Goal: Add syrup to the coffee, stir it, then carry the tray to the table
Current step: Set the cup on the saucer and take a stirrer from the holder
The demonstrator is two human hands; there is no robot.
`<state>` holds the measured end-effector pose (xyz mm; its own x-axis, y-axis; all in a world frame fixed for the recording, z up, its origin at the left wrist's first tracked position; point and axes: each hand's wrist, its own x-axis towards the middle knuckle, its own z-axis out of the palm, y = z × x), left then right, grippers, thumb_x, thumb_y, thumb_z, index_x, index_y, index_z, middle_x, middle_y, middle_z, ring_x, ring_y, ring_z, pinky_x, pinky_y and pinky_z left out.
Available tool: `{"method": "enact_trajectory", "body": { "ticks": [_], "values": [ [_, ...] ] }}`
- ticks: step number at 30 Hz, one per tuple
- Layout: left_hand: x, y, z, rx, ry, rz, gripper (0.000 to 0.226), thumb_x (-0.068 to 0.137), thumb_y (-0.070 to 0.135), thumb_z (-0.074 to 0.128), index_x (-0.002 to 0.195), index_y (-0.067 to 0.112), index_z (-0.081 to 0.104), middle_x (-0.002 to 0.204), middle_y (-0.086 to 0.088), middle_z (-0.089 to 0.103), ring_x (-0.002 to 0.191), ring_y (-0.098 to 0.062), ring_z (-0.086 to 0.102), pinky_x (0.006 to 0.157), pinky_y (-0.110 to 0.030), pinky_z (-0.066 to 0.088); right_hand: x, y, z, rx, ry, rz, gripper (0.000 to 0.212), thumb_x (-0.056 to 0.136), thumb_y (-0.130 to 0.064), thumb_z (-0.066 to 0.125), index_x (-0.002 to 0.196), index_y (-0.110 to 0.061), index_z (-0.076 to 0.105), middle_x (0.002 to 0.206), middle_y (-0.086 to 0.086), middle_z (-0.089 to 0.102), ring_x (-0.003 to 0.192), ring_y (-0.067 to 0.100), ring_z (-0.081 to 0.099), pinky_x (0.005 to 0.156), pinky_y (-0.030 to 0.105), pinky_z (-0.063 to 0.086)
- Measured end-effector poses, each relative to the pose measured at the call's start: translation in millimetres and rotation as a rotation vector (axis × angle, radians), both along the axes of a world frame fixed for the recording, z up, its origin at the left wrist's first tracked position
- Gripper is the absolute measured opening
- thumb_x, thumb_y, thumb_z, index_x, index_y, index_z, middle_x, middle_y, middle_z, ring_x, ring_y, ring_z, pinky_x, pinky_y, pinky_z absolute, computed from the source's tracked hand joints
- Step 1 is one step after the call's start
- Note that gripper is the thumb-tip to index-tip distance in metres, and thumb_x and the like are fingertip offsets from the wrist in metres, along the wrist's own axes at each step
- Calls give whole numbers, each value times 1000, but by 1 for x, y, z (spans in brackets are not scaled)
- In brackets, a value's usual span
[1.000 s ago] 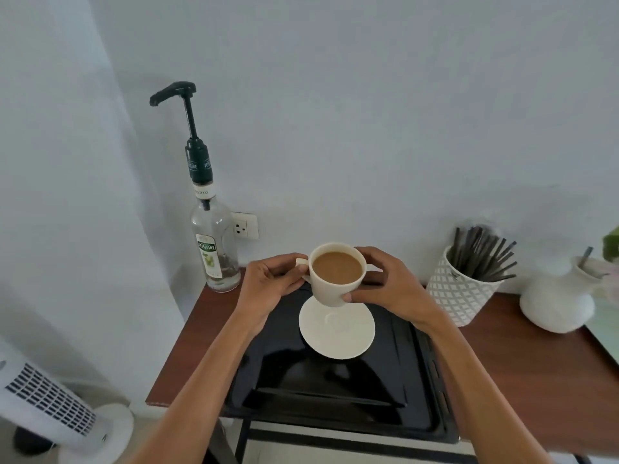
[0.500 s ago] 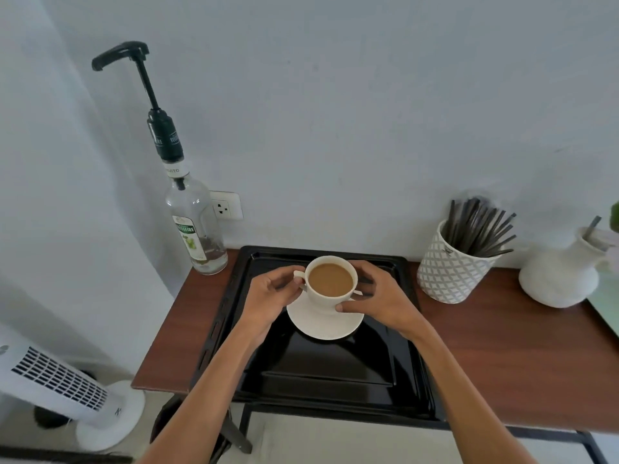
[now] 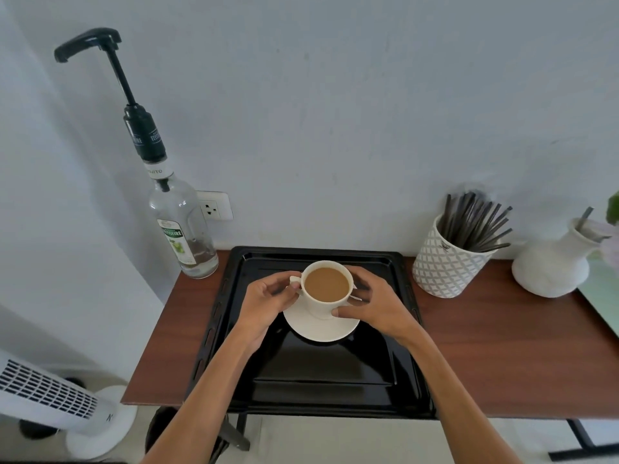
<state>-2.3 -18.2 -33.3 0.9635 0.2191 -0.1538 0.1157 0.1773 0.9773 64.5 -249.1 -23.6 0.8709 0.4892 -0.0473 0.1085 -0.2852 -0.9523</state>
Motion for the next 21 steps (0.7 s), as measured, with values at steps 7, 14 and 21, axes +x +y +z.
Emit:
{"method": "enact_trajectory", "body": {
  "ticks": [7,14,21],
  "values": [
    [0,-2,1,-11,23,5,18,92,13,75,100,27,84,109,0,82,112,-17,74,102,-36,56,-3,-2,3,-30,-2,6,83,67,-21,96,139,-28,56,135,-8,66,124,14,65,110,40,51],
    [-1,-1,-2,-42,21,-3,18,89,22,78,106,22,83,112,-3,82,118,-24,70,107,-43,52,0,-32,27,-139,-81,-127,72,77,-25,90,141,-29,56,116,-4,69,106,7,69,93,26,59],
    [2,-2,0,-113,38,-12,16,87,16,76,101,21,83,109,-5,82,118,-24,70,109,-43,51,3,-82,65,-111,-374,-624,26,92,-20,73,115,-29,70,72,-3,66,65,1,61,64,8,47]
  ]
}}
